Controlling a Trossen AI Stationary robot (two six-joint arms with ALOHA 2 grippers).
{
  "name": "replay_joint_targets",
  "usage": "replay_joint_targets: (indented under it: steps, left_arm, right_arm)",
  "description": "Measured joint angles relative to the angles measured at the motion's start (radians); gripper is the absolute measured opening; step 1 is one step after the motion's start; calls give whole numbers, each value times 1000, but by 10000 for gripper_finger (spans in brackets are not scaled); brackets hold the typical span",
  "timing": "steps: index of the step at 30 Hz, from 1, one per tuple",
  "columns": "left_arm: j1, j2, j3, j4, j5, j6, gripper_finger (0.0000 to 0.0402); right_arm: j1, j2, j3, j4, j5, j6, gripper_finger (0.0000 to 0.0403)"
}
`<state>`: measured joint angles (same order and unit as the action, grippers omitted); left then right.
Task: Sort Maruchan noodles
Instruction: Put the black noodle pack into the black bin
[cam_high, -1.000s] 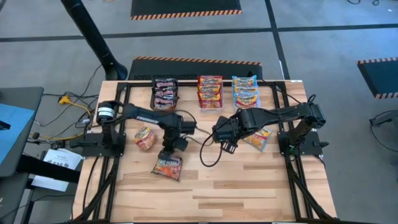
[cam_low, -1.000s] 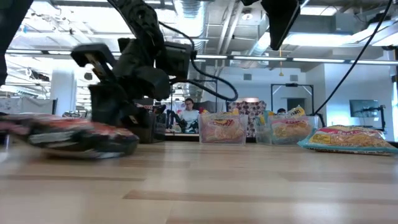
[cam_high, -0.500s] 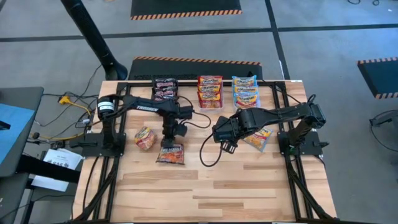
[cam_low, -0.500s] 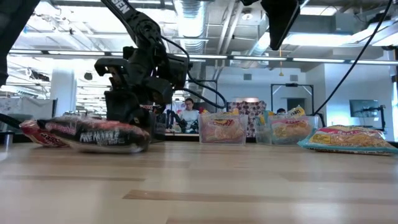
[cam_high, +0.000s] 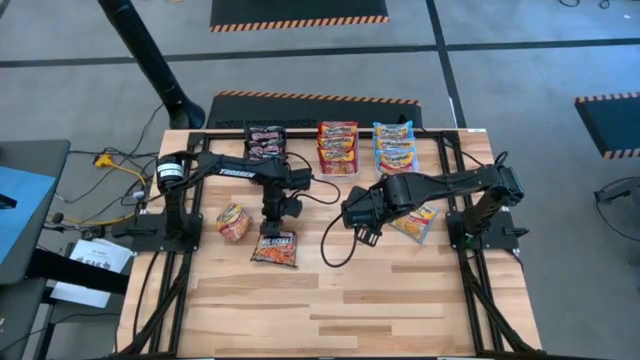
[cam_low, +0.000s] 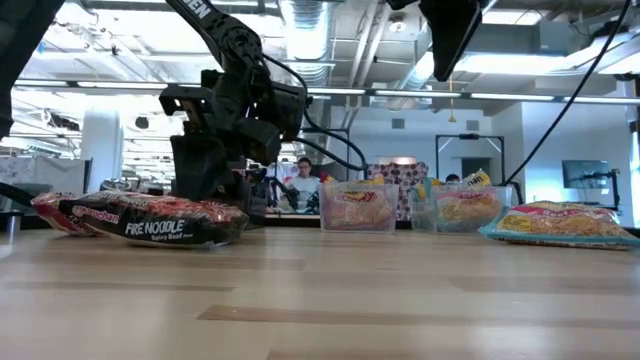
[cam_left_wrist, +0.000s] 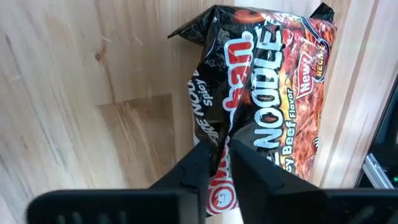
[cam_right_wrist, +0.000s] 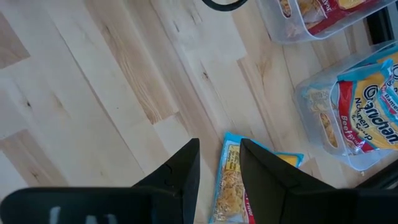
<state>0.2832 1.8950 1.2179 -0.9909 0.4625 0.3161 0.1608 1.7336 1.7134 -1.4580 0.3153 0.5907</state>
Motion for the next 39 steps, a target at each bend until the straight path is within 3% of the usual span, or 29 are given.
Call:
replay_joint_targets:
  steps: [5, 10, 14, 21, 32, 39]
  left_arm:
    - [0, 0, 4, -12, -4, -12, 99]
    - [3, 0, 71, -91, -116, -48, 124]
    - [7, 0, 155, -144, -159, -52, 125]
    - [-8, 0, 254, -276, -145, -125, 126]
    - [-77, 0, 219, -461, -182, -214, 126]
    - [-108, 0, 218, -493, -162, -380, 126]
  right_arm:
    - [0, 0, 0, 0, 0, -11, 137]
    - [0, 0, 0, 10, 0, -12, 137]
    - [0, 0, 0, 49, 0, -14, 137]
    - [0, 0, 0, 60, 0, -15, 137]
    - [0, 0, 0, 51, 0, -22, 137]
    - [0, 0, 0, 53, 0, -67, 137]
